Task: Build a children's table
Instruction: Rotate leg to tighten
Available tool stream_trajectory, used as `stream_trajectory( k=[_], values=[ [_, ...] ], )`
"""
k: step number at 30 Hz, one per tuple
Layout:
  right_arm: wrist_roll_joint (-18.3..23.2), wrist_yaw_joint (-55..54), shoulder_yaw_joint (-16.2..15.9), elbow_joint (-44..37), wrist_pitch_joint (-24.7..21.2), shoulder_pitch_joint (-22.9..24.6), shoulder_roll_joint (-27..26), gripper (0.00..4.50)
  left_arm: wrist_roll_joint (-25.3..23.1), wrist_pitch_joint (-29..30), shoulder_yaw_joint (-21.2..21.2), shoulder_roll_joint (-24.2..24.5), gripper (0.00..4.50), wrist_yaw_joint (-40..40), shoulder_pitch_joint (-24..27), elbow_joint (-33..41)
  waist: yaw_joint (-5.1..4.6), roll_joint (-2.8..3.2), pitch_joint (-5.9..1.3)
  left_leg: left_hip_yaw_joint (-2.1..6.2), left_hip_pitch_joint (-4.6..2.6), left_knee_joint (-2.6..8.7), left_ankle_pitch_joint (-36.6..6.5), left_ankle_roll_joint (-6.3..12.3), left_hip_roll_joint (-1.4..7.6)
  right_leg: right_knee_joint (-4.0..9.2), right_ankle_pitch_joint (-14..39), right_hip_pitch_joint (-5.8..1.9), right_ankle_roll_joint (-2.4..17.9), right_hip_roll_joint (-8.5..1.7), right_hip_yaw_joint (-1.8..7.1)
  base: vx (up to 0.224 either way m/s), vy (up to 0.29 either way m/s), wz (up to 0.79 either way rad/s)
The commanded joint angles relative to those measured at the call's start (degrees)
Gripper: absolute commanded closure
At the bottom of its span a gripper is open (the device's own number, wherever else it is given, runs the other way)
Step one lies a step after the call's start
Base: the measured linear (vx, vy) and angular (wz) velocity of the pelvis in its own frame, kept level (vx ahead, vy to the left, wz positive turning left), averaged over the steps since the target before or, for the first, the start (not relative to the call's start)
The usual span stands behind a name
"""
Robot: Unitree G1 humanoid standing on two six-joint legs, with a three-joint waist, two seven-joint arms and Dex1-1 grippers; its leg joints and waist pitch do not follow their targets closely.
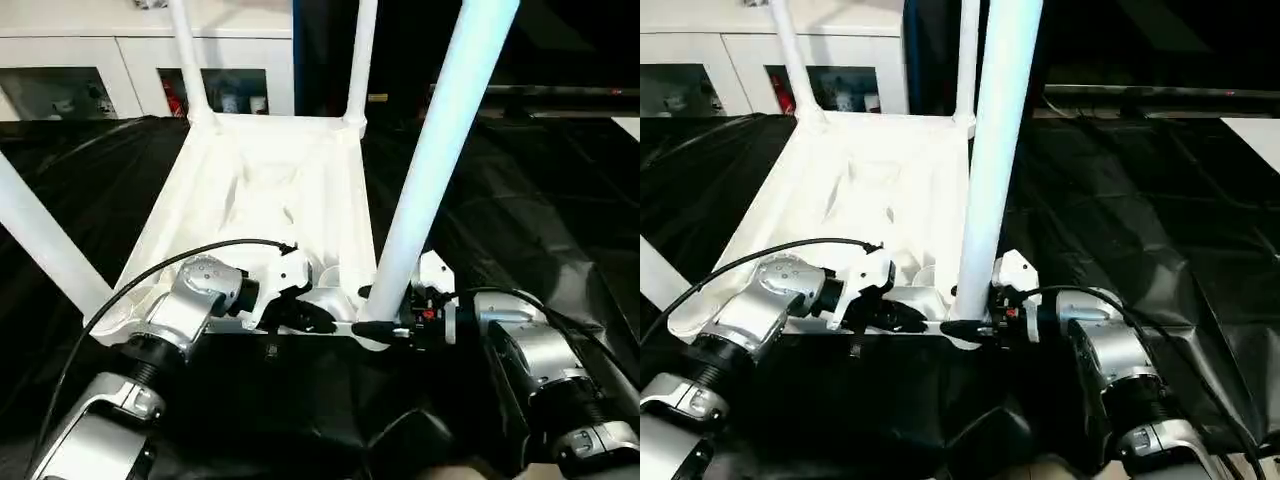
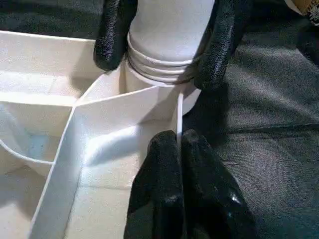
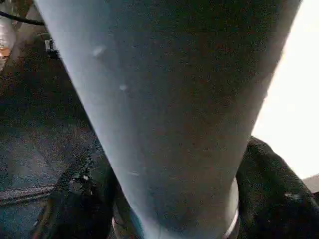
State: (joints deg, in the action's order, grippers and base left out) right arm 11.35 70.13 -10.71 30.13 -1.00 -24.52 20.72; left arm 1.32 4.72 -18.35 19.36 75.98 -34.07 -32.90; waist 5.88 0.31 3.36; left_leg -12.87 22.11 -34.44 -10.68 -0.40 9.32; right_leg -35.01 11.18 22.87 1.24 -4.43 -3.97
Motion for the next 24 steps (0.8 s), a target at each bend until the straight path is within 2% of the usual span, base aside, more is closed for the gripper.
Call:
stream_trajectory(
  k=[1,2,5,6,7,8,9,10,11,12,13,14,15,17,19,21,23,24],
  values=[
    [-0.8,-1.9,0.6,-0.2,-0.1,0.4,0.0,1.77,1.3,-0.8,0.7,-1.1,4.50,-1.1,0.1,0.9,-0.11,-0.78,-3.70,2.76,-1.53,4.17,-10.8,2.43,4.96,4.48,13.9,-2.22,12.3,-5.57,3.33,0.000,0.000,0.00],
    [-1.3,-3.4,0.7,0.0,0.1,0.6,-0.4,1.77,0.8,-0.9,1.0,-1.7,4.50,-3.0,-0.2,0.4,-0.09,-0.49,-3.71,2.82,-1.52,4.21,-10.8,2.37,4.98,4.46,14.0,-2.25,12.3,-5.60,3.32,0.000,0.000,0.00],
    [-4.0,-13.8,2.0,3.1,0.0,0.2,-2.7,1.82,-0.9,-0.5,2.3,-4.0,4.50,-10.8,-1.8,-2.3,-0.63,-0.74,-3.58,2.94,-1.63,4.34,-12.2,1.42,4.78,4.83,16.1,-2.15,11.8,-5.61,3.31,0.000,0.000,0.00],
    [-4.1,-14.1,2.1,3.2,0.0,0.2,-2.8,1.82,-0.9,-0.5,2.3,-4.1,4.50,-11.0,-1.8,-2.4,-0.79,-0.79,-3.59,2.92,-1.64,4.30,-12.4,1.19,4.73,4.91,16.7,-2.09,11.7,-5.63,3.37,0.000,0.000,0.00],
    [-5.8,-26.6,4.1,6.3,-2.7,-0.3,-6.4,1.83,-2.0,1.3,3.3,-7.4,4.50,-18.1,-3.4,-4.6,-1.38,-0.42,-3.37,3.02,-1.63,4.49,-13.3,0.61,4.69,5.26,18.6,-1.92,11.2,-5.49,3.42,0.000,0.000,0.00],
    [-5.8,-29.1,4.8,6.9,-3.4,-0.4,-7.3,1.83,-2.1,1.6,3.4,-8.1,4.50,-19.4,-3.7,-5.0,-1.47,-0.51,-3.36,3.10,-1.85,4.51,-13.8,0.09,4.64,5.40,19.7,-1.83,11.0,-5.43,3.33,0.000,0.000,0.00],
    [-5.7,-30.5,5.2,7.2,-3.8,-0.5,-7.8,1.83,-2.2,1.8,3.4,-8.5,4.50,-20.1,-3.9,-5.2,-1.77,-0.41,-3.54,3.31,-1.78,4.57,-14.3,-0.66,4.54,5.44,20.8,-2.10,10.6,-5.63,3.24,0.000,0.000,0.00],
    [-4.9,-36.4,7.2,8.9,-5.5,-1.2,-10.1,1.83,-2.5,2.5,3.7,-10.4,4.50,-23.3,-4.6,-6.3,-2.02,-0.45,-3.56,3.48,-1.53,4.66,-14.4,-0.65,4.59,5.41,20.6,-2.31,10.4,-5.66,3.16,0.000,0.000,0.00],
    [-4.3,-39.2,8.3,9.8,-6.3,-1.6,-11.1,1.83,-2.6,2.9,3.9,-11.3,4.50,-24.7,-5.0,-6.7,-2.25,-0.49,-3.43,3.29,-1.66,4.61,-14.8,-0.50,4.51,5.63,20.8,-1.98,10.3,-5.50,3.25,0.000,0.000,0.00],
    [-3.8,-41.6,8.9,10.7,-7.0,-2.2,-12.2,1.83,-2.6,3.3,4.1,-12.6,4.50,-26.6,-5.4,-7.3,-2.30,-0.19,-3.44,3.27,-1.94,4.50,-15.4,-0.60,4.47,5.65,21.0,-1.75,10.3,-5.50,3.34,0.000,0.000,0.00],
    [-3.7,-42.8,9.3,11.2,-7.3,-2.4,-12.8,1.83,-2.6,3.5,4.3,-13.4,4.50,-27.7,-5.6,-7.6,-2.39,-0.30,-3.58,3.34,-1.76,4.44,-15.0,-0.26,4.37,5.78,20.7,-2.11,10.2,-5.63,3.28,0.000,0.000,0.00],
    [-3.7,-44.3,9.6,11.8,-7.4,-2.8,-13.7,1.83,-2.6,3.9,4.5,-14.5,4.50,-29.3,-5.9,-8.1,-2.34,0.19,-3.62,3.30,-1.79,4.42,-14.7,-0.22,4.43,5.68,19.8,-2.05,10.4,-5.60,3.33,0.000,0.000,0.00],
    [-3.7,-44.3,9.6,11.8,-7.4,-2.8,-13.7,1.83,-2.6,3.9,4.5,-14.5,4.50,-29.3,-5.9,-8.1,-2.49,-0.04,-3.61,3.24,-1.81,4.48,-14.8,0.04,4.51,5.70,18.4,-1.99,10.7,-5.45,3.33,0.000,0.000,0.00],
    [-4.8,-46.5,8.6,12.7,-6.3,-3.5,-16.6,1.83,-2.7,3.8,4.1,-17.2,4.50,-31.4,-6.3,-8.6,-2.43,0.17,-3.75,3.16,-1.68,4.45,-13.9,0.48,4.44,5.42,15.9,-2.11,11.2,-5.36,3.32,0.000,0.000,0.00],
    [-6.6,-47.2,7.4,12.6,-5.2,-3.8,-17.3,1.83,-3.2,3.3,4.0,-17.7,4.50,-31.8,-6.6,-9.2,-2.43,0.07,-3.84,3.12,-1.57,4.40,-13.3,0.96,4.33,5.33,15.0,-2.28,11.1,-5.40,3.27,0.000,0.000,0.00],
    [-6.8,-45.1,6.6,11.5,-3.2,-3.5,-17.2,1.83,-3.4,3.0,3.9,-17.4,4.50,-31.5,-6.7,-9.4,-2.31,0.07,-3.84,3.07,-1.50,4.25,-13.2,1.59,4.30,5.41,15.1,-2.34,11.0,-5.58,3.36,0.000,0.000,0.00],
    [-5.2,-41.6,6.6,10.1,-3.1,-3.3,-16.6,1.14,-3.6,2.5,3.7,-16.4,4.50,-30.3,-6.7,-9.4,-2.29,0.13,-3.85,3.07,-1.43,4.29,-12.8,2.13,4.33,5.36,14.7,-2.39,11.1,-5.45,3.29,0.000,0.000,0.00],
    [-5.2,-41.4,6.6,10.0,-3.1,-3.3,-16.5,1.14,-3.6,2.5,3.7,-16.3,4.50,-30.2,-6.7,-9.4,-2.33,0.15,-3.84,3.07,-1.47,4.29,-13.0,2.29,4.36,5.38,15.0,-2.38,11.1,-5.42,3.27,0.000,0.000,0.00]
  ],
)
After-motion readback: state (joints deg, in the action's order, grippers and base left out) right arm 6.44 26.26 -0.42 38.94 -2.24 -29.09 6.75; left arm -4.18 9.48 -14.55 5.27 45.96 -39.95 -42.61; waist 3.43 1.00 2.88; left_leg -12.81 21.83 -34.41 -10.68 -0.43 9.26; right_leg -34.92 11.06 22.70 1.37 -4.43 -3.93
